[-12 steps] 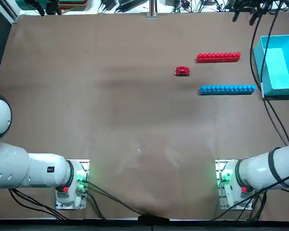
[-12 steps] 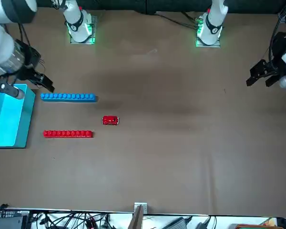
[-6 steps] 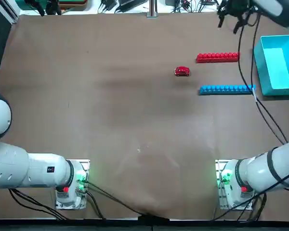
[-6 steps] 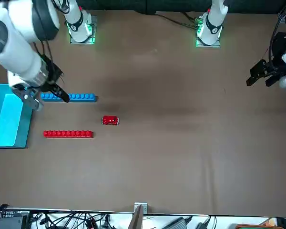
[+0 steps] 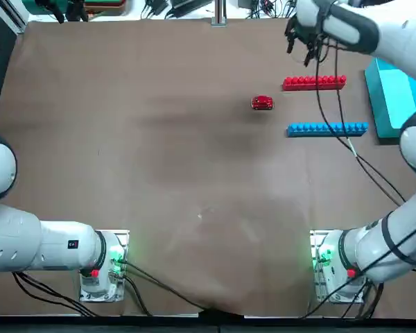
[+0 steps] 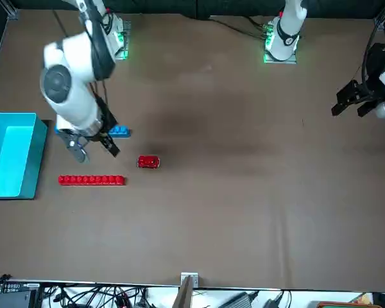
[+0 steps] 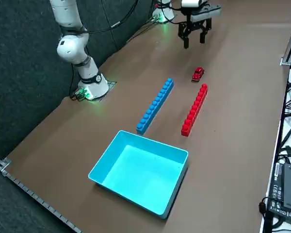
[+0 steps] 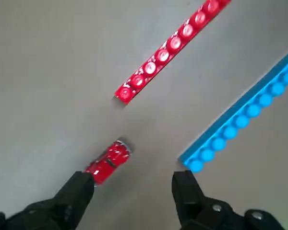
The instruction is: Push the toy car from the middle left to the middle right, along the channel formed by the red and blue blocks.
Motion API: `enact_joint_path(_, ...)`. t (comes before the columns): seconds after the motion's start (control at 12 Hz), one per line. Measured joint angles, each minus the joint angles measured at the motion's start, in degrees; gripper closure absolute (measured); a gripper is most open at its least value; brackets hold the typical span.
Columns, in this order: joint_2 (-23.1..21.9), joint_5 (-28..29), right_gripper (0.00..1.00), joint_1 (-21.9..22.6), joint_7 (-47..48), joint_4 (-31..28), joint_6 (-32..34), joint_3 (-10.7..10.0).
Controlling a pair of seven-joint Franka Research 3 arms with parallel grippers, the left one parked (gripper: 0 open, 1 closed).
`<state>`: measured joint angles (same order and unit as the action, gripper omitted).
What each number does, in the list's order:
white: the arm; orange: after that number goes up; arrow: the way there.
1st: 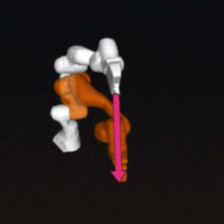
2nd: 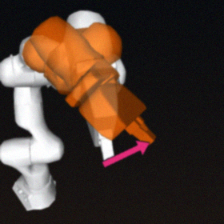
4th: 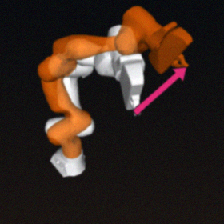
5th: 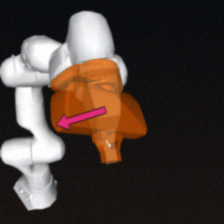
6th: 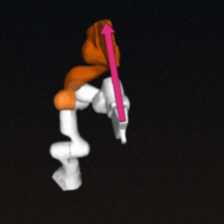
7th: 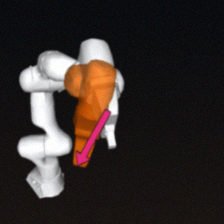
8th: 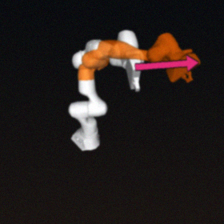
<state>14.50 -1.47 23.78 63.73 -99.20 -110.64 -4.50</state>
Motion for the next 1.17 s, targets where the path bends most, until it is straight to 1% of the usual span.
enact_joint_path(0.33, 4.83, 0.0, 0.0, 3.03, 12.75, -0.16, -5.32, 0.01)
enact_joint_path(0.42, 5.97, 0.0, 0.03, 3.48, 16.21, -0.17, -6.48, 0.01)
enact_joint_path(0.67, 8.71, 0.0, 0.05, 3.85, 24.35, -0.82, -9.9, -0.03)
enact_joint_path(0.75, 9.53, 0.0, 0.07, 3.83, 28.61, -2.54, -13.44, -0.18)
enact_joint_path(0.83, 9.75, 0.0, 0.11, 3.82, 30.9, -3.41, -15.03, -0.26)
enact_joint_path(1.08, 10.61, 0.0, 0.15, 3.85, 37.31, -4.91, -17.37, -0.3)
enact_joint_path(1.17, 11.0, 0.0, 0.21, 3.95, 39.26, -5.09, -18.0, -0.29)
